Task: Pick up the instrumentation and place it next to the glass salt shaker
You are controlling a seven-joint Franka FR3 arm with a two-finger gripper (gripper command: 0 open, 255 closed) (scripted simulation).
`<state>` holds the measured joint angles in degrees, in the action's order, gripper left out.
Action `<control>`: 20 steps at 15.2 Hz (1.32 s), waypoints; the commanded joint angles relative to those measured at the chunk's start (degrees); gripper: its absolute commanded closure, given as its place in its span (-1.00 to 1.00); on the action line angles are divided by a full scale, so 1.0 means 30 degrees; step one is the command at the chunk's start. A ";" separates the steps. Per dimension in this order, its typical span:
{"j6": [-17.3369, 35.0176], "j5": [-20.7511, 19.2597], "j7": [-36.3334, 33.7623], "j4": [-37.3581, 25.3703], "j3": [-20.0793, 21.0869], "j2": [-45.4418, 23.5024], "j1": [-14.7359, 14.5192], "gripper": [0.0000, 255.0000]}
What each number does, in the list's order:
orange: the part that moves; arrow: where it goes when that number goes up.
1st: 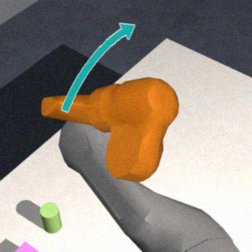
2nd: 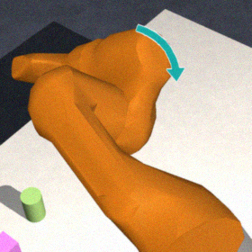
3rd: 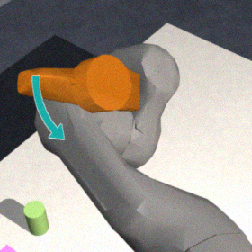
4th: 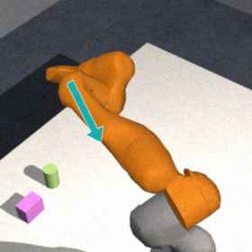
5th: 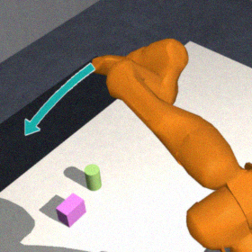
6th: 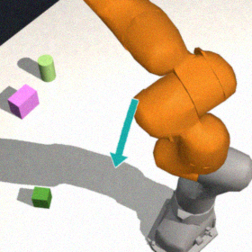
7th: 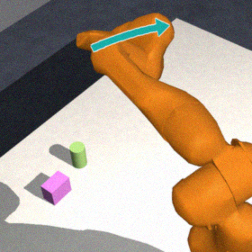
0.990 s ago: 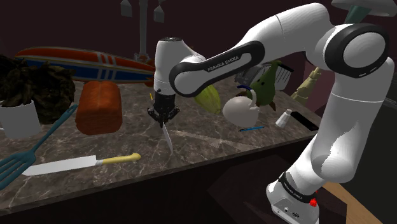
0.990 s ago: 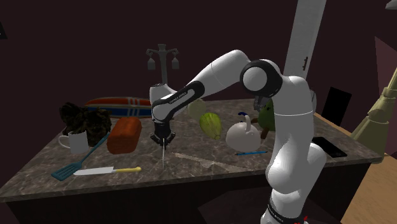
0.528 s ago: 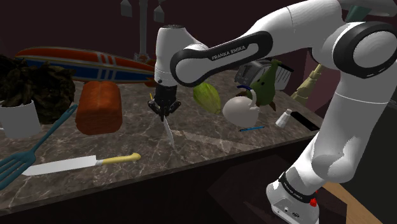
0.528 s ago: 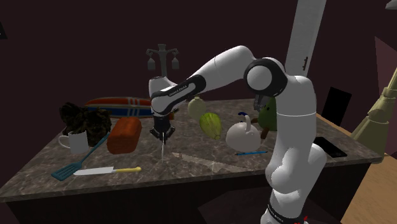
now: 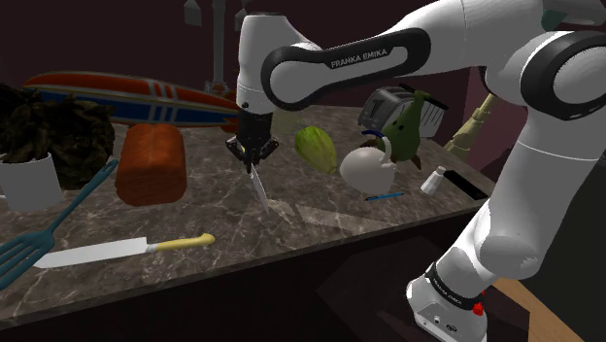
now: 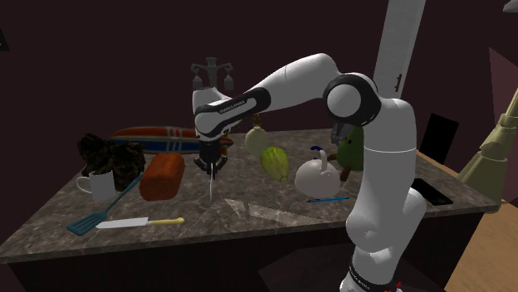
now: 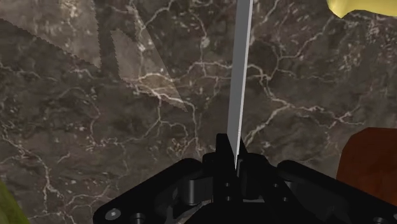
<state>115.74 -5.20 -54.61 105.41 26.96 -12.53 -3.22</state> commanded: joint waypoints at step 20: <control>-0.3571 0.1559 0.1730 -0.0805 -0.0215 0.3104 0.0958 1.00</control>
<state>104.58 -1.47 -50.73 100.76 26.63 -5.22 -1.11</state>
